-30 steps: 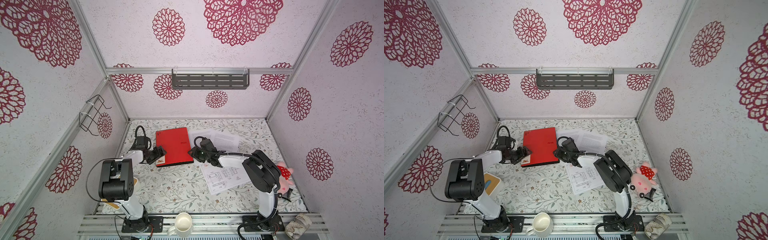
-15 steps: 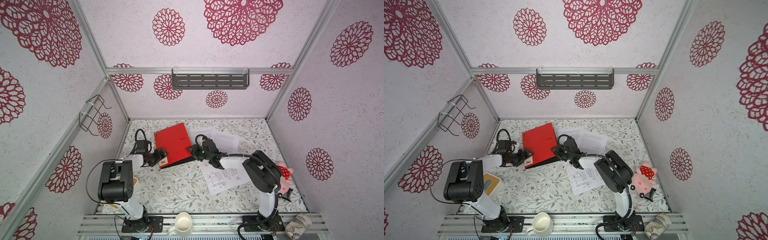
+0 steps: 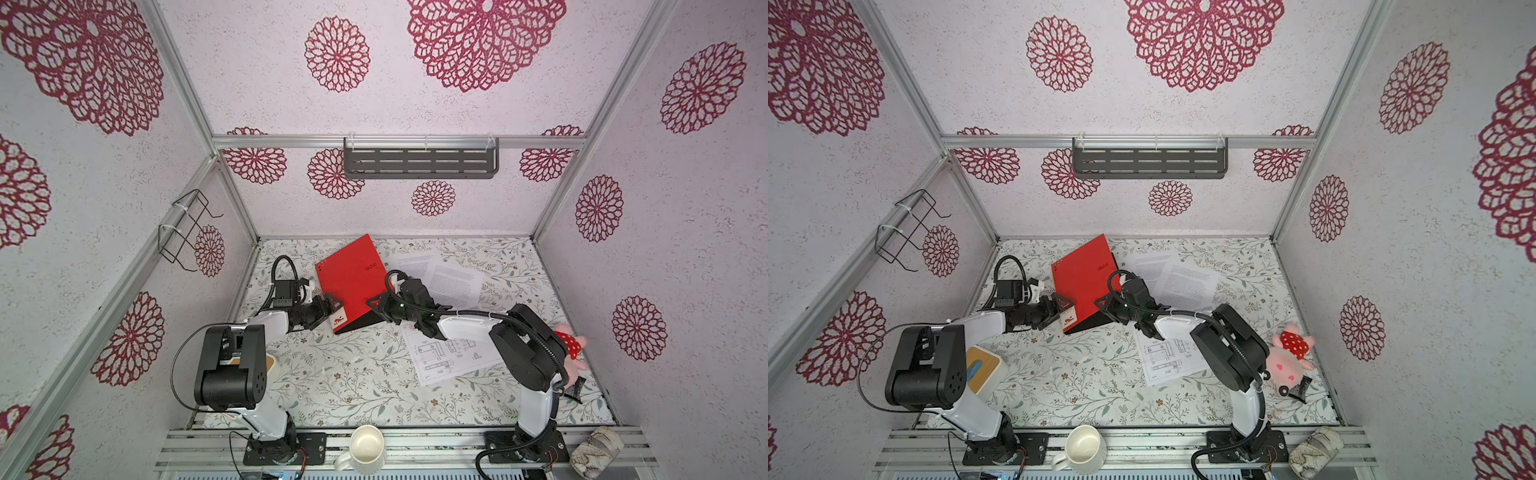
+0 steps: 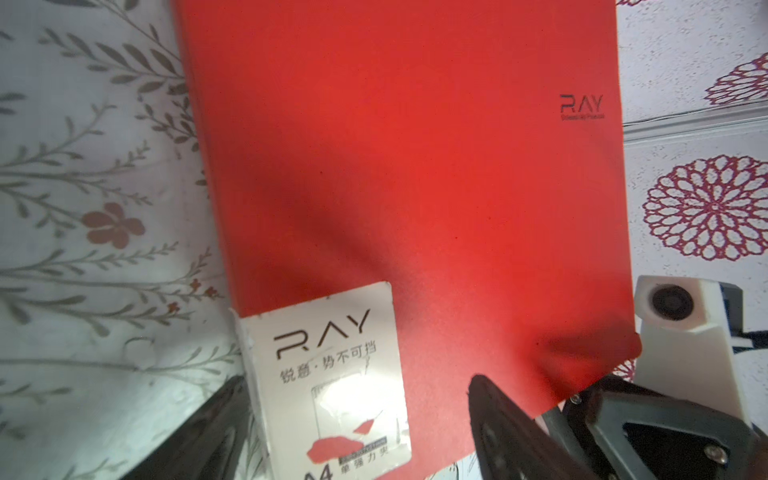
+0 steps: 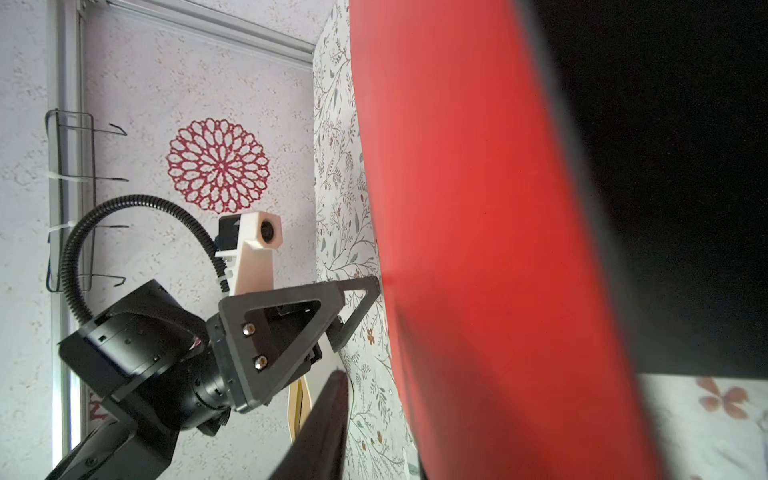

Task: Put the files into the folder

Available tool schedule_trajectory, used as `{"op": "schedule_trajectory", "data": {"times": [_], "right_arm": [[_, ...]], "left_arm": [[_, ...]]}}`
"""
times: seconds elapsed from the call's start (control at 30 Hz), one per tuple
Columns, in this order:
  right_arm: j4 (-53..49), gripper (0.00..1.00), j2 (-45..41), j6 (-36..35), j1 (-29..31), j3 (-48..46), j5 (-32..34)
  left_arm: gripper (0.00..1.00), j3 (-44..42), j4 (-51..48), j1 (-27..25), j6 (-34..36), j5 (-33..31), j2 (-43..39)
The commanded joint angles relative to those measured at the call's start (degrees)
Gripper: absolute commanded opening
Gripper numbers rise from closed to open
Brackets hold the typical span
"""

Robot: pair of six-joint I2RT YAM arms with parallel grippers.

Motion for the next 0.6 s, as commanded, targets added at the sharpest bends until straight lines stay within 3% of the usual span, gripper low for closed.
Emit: {"op": "schedule_trajectory", "data": {"times": [0.0,0.27,0.57], "right_arm": [[-2.82,0.23,-3.43,-3.59,0.49,3.37,3.29],[-3.78,0.06,-2.71,-4.13,1.00,5.84,5.02],[-8.41,0.05,-2.58,-3.24,1.04,8.84,5.38]], "left_arm": [[0.88,1.58,-3.67,-0.80,3.80,-4.52,-4.20],[0.99,-0.40,-6.43,-4.28,8.11,-14.00,-14.03],[0.98,-5.96,-6.16,-15.43,14.85,-27.61,-26.39]]}}
